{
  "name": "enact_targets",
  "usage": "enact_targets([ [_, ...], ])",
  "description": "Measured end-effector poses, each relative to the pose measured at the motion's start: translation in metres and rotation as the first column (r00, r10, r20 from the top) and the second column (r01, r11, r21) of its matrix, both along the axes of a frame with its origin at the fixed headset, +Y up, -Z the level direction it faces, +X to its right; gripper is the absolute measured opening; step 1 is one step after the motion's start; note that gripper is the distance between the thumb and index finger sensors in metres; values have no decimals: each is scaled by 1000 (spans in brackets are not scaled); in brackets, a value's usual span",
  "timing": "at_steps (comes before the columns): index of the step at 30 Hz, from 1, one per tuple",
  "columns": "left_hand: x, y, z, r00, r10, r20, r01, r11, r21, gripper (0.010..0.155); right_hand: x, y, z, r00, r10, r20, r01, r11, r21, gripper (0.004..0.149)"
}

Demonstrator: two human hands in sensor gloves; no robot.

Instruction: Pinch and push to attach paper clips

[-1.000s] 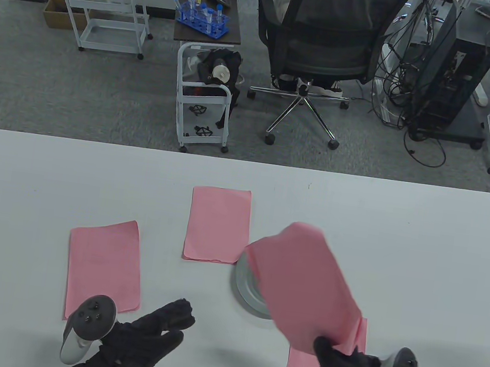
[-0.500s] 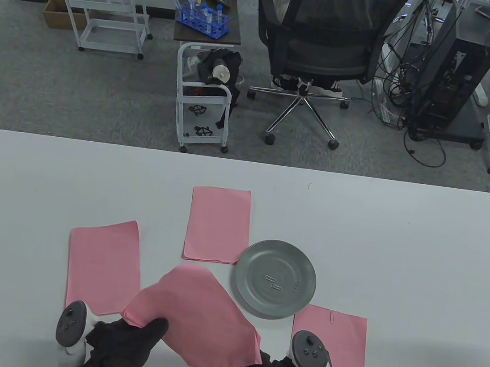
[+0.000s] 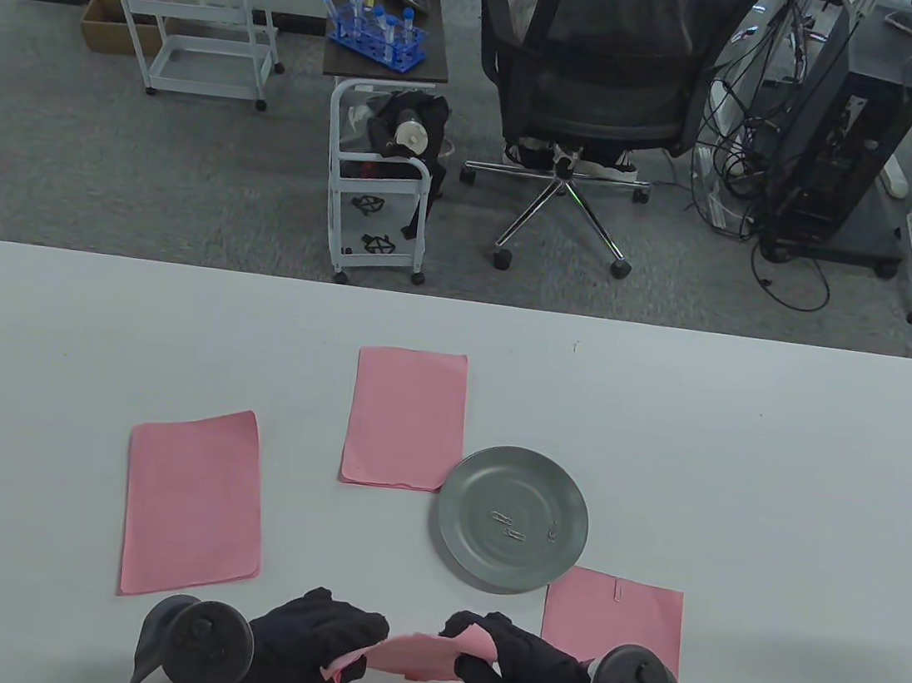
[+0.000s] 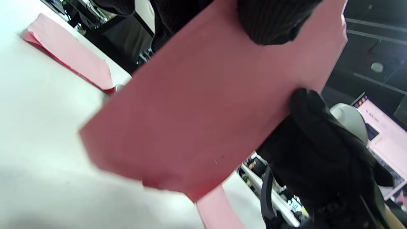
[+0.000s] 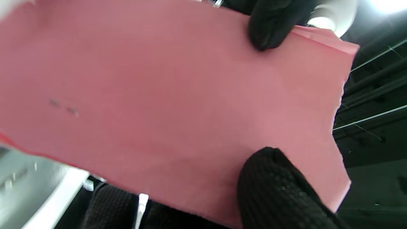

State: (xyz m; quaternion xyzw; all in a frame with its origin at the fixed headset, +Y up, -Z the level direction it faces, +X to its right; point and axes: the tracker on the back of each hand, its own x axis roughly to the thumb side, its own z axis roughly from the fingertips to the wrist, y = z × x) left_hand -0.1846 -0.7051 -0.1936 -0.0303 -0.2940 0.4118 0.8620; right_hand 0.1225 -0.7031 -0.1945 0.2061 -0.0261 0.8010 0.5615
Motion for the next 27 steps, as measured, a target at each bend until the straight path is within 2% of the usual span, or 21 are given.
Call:
enact_targets([
  [3,-5,-9,-7,999,-20,-49,18,998,-56,48,-1,-5,-1,998,51,37,-50,998,-27,42],
  [5,-9,-25,-16,993,-87,-81,73,984,-165,47,-4,-21,-9,992,128,11,-126,985,-117,42],
  [7,-11,-32,-20,993,-83,-79,65,976,-208,46,-5,-30,-12,991,136,-9,-136,979,-153,42],
  [9,-11,-27,-18,996,-36,-84,21,983,-182,46,-6,-27,-11,994,105,-21,-107,983,-146,41],
  [12,-11,-9,-8,996,60,-65,-65,994,-84,46,-2,-11,-3,998,63,-6,-63,997,-36,41],
  [14,-10,-2,-4,995,87,-55,-89,995,-45,46,0,-7,-1,999,53,9,-53,999,-3,41],
  [16,-9,-1,-3,996,56,-63,-57,998,-25,46,1,-9,-2,998,58,16,-58,998,-19,41],
  [20,-9,-21,-13,989,-110,-103,98,989,-111,46,-1,-32,-15,996,84,-26,-87,985,-151,41],
  [22,-10,-23,-15,992,-77,-101,64,990,-127,46,-2,-33,-16,997,63,-50,-71,982,-175,41],
  [27,-10,-2,-3,997,45,-66,-47,998,-33,46,2,-6,-1,998,62,-27,-62,998,-1,41],
])
